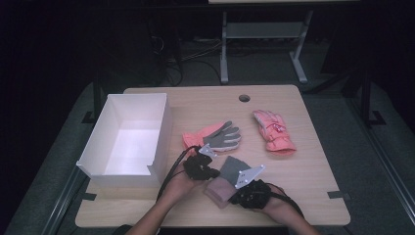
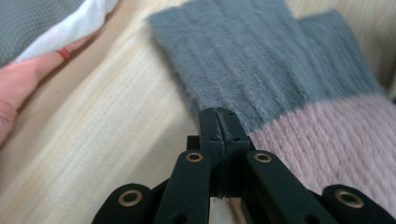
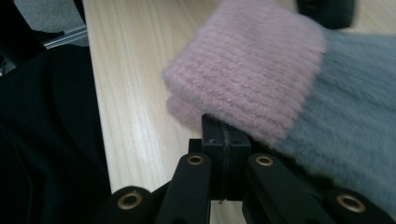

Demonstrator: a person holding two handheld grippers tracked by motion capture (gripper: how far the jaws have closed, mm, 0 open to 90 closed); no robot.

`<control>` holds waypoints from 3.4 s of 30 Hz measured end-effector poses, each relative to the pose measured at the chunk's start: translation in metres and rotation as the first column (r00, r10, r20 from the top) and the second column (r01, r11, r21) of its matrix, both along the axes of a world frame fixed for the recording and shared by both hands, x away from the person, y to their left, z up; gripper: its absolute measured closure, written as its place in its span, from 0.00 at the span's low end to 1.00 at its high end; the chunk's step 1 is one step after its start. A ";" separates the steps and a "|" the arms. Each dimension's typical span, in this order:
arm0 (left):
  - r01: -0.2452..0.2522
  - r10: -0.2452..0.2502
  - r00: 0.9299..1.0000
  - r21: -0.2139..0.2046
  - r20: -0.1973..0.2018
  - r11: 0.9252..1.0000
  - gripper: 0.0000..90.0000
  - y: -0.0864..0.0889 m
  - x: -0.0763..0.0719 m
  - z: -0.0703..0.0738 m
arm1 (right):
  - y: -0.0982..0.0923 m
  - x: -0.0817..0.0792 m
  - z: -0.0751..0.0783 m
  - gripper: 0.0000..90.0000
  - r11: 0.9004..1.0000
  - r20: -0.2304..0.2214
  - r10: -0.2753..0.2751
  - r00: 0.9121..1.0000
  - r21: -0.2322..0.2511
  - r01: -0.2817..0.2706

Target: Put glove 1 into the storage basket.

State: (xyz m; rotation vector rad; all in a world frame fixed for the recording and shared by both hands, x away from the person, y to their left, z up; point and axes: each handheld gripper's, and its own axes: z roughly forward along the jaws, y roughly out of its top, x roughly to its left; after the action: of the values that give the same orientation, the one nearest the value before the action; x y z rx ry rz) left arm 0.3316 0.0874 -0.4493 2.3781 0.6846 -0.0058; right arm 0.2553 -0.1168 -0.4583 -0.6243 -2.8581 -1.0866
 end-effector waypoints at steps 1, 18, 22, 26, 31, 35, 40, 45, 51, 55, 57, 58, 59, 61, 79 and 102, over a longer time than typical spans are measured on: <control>-0.010 0.009 1.000 -0.005 -0.002 1.000 1.00 0.000 0.001 0.000 | 0.003 0.000 -0.001 1.00 1.000 0.009 0.007 1.000 -0.001 -0.007; -0.019 0.021 0.999 -0.061 0.030 0.998 0.62 0.017 0.003 0.025 | -0.021 -0.008 0.009 0.76 0.997 -0.009 -0.052 0.999 0.047 0.053; 0.025 -0.022 0.999 -0.077 0.034 0.997 0.45 0.015 -0.002 0.032 | -0.044 -0.012 0.010 0.60 0.992 0.001 -0.112 0.994 0.058 0.112; 0.069 -0.067 0.997 -0.043 0.042 0.997 0.30 0.004 -0.005 0.029 | -0.068 -0.017 0.007 0.46 0.979 -0.008 -0.193 0.981 0.058 0.193; 0.097 -0.096 0.994 -0.018 0.052 0.995 0.17 -0.012 -0.008 0.021 | -0.090 -0.017 0.004 0.23 0.964 -0.019 -0.262 0.965 0.052 0.263; 0.114 -0.115 0.992 0.019 0.054 0.993 0.15 -0.021 -0.009 0.013 | -0.094 -0.011 0.003 0.15 0.952 -0.010 -0.303 0.953 0.043 0.303; 0.094 -0.095 0.994 0.021 0.045 0.995 0.14 -0.027 -0.011 0.001 | -0.094 -0.010 0.003 0.15 0.945 0.006 -0.324 0.946 0.043 0.324; 0.088 -0.090 0.995 0.030 0.045 0.996 0.14 -0.031 -0.013 -0.008 | -0.096 -0.009 0.003 0.15 0.943 0.015 -0.330 0.944 0.049 0.329; 0.104 -0.105 0.994 0.052 0.028 0.993 0.16 -0.031 -0.012 -0.010 | -0.096 -0.008 0.004 0.15 0.939 0.029 -0.343 0.939 0.055 0.341; 0.105 -0.105 0.994 0.048 0.016 0.993 0.27 -0.032 -0.014 -0.007 | -0.098 -0.008 0.005 0.15 0.932 0.023 -0.359 0.933 0.061 0.357; 0.117 -0.117 0.993 0.042 -0.001 0.992 0.36 -0.032 -0.014 -0.006 | -0.098 -0.009 0.005 0.15 0.932 0.027 -0.359 0.933 0.061 0.356; 0.118 -0.118 0.993 0.041 -0.007 0.992 0.40 -0.032 -0.014 -0.005 | -0.098 -0.009 0.005 0.15 0.931 0.026 -0.361 0.932 0.061 0.359; 0.129 -0.128 0.991 0.034 -0.029 0.991 0.45 -0.031 -0.013 -0.004 | -0.098 -0.008 0.005 0.15 0.931 0.026 -0.362 0.932 0.062 0.360; 0.139 -0.137 0.989 0.024 -0.051 0.990 0.54 -0.031 -0.012 -0.004 | -0.097 -0.008 0.005 0.15 0.929 0.027 -0.366 0.930 0.064 0.364; 0.105 -0.106 0.991 -0.015 -0.084 0.994 0.69 -0.022 -0.004 0.026 | -0.099 -0.008 0.003 0.15 0.916 0.033 -0.396 0.918 0.081 0.392; -0.005 0.004 1.000 -0.061 -0.021 0.998 0.69 0.015 0.007 0.102 | -0.101 -0.008 0.002 0.15 0.908 0.042 -0.413 0.910 0.095 0.407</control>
State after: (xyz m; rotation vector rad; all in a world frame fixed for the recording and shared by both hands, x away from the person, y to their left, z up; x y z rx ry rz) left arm 0.3386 0.1024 -0.3472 2.3208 0.6899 -0.0498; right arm 0.2470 -0.2175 -0.4567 -1.2492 -2.7796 -1.2833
